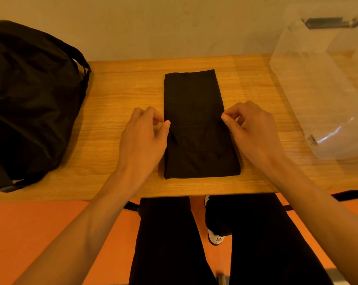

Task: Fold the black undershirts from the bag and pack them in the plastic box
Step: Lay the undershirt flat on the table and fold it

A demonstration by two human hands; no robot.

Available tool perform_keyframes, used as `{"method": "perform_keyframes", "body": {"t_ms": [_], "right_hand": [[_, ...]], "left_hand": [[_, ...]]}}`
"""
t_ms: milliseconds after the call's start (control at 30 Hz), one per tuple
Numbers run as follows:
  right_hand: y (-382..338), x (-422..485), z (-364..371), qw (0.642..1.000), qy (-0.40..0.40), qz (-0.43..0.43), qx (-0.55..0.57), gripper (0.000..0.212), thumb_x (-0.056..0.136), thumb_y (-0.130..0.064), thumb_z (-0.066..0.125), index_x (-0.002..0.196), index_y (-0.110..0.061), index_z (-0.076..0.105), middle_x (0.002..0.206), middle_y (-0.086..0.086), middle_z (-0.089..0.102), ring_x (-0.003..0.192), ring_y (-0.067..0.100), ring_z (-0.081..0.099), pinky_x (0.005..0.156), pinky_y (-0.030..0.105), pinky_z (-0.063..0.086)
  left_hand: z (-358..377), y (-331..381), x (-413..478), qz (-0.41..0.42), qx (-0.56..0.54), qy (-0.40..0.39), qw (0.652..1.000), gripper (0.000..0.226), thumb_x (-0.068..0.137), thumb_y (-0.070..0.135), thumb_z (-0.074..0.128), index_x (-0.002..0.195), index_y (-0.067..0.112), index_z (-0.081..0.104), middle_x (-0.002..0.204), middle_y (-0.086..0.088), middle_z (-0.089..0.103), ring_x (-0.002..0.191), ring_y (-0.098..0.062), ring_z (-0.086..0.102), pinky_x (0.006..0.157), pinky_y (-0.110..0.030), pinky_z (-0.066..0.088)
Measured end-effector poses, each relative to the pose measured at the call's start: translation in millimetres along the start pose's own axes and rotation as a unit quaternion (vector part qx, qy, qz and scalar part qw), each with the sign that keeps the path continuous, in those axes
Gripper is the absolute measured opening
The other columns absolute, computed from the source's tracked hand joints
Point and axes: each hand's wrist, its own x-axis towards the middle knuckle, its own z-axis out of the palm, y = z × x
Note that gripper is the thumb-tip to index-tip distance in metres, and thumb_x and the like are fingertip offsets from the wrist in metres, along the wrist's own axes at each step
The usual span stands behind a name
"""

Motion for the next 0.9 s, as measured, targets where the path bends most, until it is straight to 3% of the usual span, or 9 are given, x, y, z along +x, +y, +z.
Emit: {"method": "perform_keyframes", "body": {"t_ms": [100,167,233,333,500,700,800,900], "right_hand": [[-9,-22,-9,0.992,0.031,-0.111,-0.051,0.029,0.104,-0.030,0.048,0.116,-0.013,0.068,0.112,0.002,0.064,0.106,0.016,0.058,0.084,0.019,0.044],[-18,-40,-5,0.981,-0.018,-0.157,-0.110,0.045,0.106,-0.036,0.036,0.136,-0.013,0.060,0.137,0.006,0.060,0.131,0.021,0.052,0.106,0.034,0.043],[-25,-46,4,0.966,-0.094,-0.160,-0.183,0.060,0.106,-0.044,0.021,0.154,-0.012,0.037,0.160,0.007,0.036,0.151,0.019,0.026,0.123,0.038,0.023],[-19,-36,16,0.945,-0.187,-0.117,-0.243,0.076,0.099,-0.057,-0.004,0.161,-0.014,0.003,0.169,0.004,-0.001,0.154,0.014,-0.010,0.126,0.036,-0.003],[-3,-34,16,0.949,-0.208,-0.048,-0.233,0.077,0.095,-0.060,-0.009,0.159,-0.019,-0.013,0.168,-0.002,-0.015,0.152,0.010,-0.020,0.125,0.037,-0.009],[6,-34,4,0.951,-0.214,-0.021,-0.221,0.074,0.096,-0.057,-0.007,0.159,-0.017,-0.011,0.169,-0.001,-0.009,0.152,0.010,-0.017,0.125,0.035,-0.009],[5,-41,-7,0.976,-0.142,-0.039,-0.161,0.075,0.098,-0.058,-0.006,0.160,-0.016,-0.004,0.169,0.000,-0.002,0.154,0.009,-0.012,0.126,0.034,-0.005],[-3,-54,-12,0.985,-0.097,-0.066,-0.126,0.069,0.103,-0.053,0.004,0.161,-0.016,0.011,0.168,-0.001,0.007,0.154,0.005,-0.006,0.127,0.032,-0.002]], "left_hand": [[-9,13,-32,0.122,0.077,0.080,0.986,0.027,0.105,0.034,0.052,0.116,0.012,0.063,0.124,-0.007,0.053,0.109,-0.021,0.051,0.081,-0.034,0.049],[-4,21,-49,0.174,0.104,0.016,0.979,0.046,0.107,0.039,0.040,0.137,0.007,0.056,0.146,-0.014,0.046,0.135,-0.029,0.042,0.108,-0.042,0.042],[8,22,-54,0.179,0.153,-0.086,0.968,0.065,0.108,0.050,0.020,0.158,0.009,0.029,0.167,-0.012,0.021,0.155,-0.025,0.015,0.126,-0.042,0.019],[21,9,-44,0.143,0.193,-0.176,0.955,0.079,0.098,0.064,-0.005,0.162,0.016,-0.004,0.170,-0.002,-0.011,0.155,-0.013,-0.016,0.128,-0.038,-0.002],[19,-13,-32,0.115,0.205,-0.188,0.954,0.083,0.092,0.070,-0.006,0.160,0.024,-0.016,0.167,0.007,-0.024,0.151,-0.007,-0.025,0.127,-0.038,-0.006],[7,-23,-27,0.090,0.153,-0.190,0.966,0.075,0.093,0.068,-0.010,0.158,0.031,-0.019,0.165,0.013,-0.025,0.150,-0.004,-0.025,0.127,-0.038,-0.005],[-6,-15,-38,0.083,0.012,-0.126,0.988,0.068,0.101,0.062,0.000,0.159,0.030,-0.014,0.166,0.015,-0.021,0.150,0.002,-0.020,0.127,-0.033,-0.002],[-14,0,-57,0.088,-0.061,-0.053,0.993,0.066,0.105,0.053,0.016,0.163,0.023,0.002,0.170,0.012,-0.004,0.152,0.004,-0.007,0.126,-0.028,0.005]]}}
